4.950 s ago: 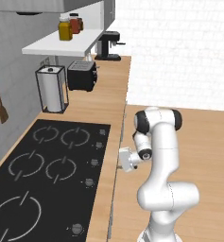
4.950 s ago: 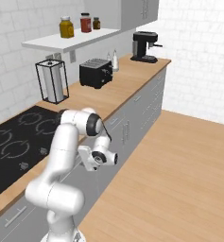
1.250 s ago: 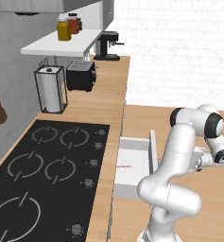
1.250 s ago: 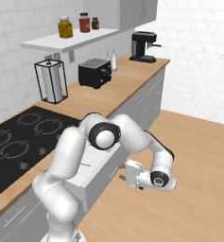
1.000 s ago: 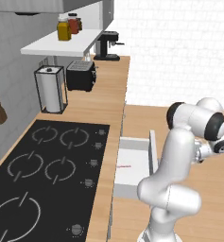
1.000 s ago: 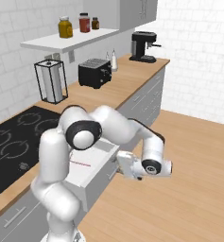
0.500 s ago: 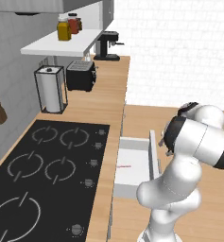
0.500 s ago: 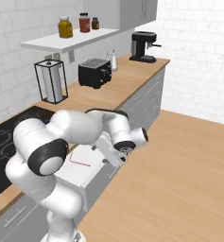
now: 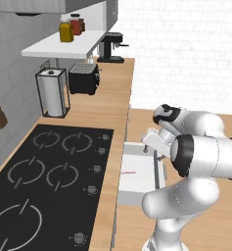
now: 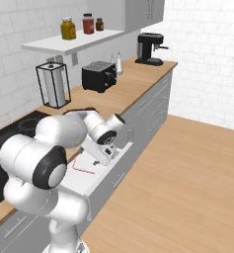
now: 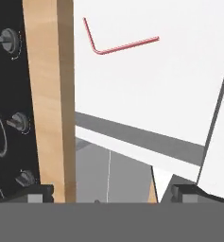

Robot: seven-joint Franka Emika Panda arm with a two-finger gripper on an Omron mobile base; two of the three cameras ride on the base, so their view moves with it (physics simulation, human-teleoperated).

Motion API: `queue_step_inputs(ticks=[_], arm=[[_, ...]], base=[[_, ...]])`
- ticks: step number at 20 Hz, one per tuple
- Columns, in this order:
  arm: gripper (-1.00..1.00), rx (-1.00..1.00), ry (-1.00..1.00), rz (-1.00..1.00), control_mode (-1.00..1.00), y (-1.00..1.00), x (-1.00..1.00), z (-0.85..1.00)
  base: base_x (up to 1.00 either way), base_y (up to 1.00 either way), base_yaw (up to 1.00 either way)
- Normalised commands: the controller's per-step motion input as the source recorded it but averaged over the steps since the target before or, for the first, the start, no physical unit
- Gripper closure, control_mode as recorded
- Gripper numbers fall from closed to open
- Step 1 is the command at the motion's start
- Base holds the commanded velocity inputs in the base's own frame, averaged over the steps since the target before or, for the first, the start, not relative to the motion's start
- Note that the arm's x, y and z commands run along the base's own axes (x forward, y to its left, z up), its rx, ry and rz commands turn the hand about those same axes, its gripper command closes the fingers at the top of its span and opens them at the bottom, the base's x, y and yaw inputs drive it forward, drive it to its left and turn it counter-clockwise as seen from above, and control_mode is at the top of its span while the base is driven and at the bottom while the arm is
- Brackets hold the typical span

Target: Take a straw from the drawer in front and place it inside the glass cup on the dining counter.

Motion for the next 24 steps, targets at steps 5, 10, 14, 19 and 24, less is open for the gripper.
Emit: queue_step_inputs(ticks=[5,10,14,19,24], arm=[[-1.0,-0.24,0.19,0.0,-1.0,0.37,0.14,-0.26],[-1.0,-0.17,0.12,0.0,-1.0,0.26,0.07,-0.26],[-1.0,-0.13,0.12,-0.02,-1.0,0.12,0.03,-0.39],[-1.0,-0.08,0.03,-0.07,-1.0,0.0,0.0,-0.48],[-1.0,-0.02,0.0,-0.05,-1.0,-0.09,-0.12,-0.44]], base=[[0.0,0.0,0.0],[0.0,0.0,0.0],[0.0,0.0,0.0],[0.0,0.0,0.0],[0.0,0.0,0.0]])
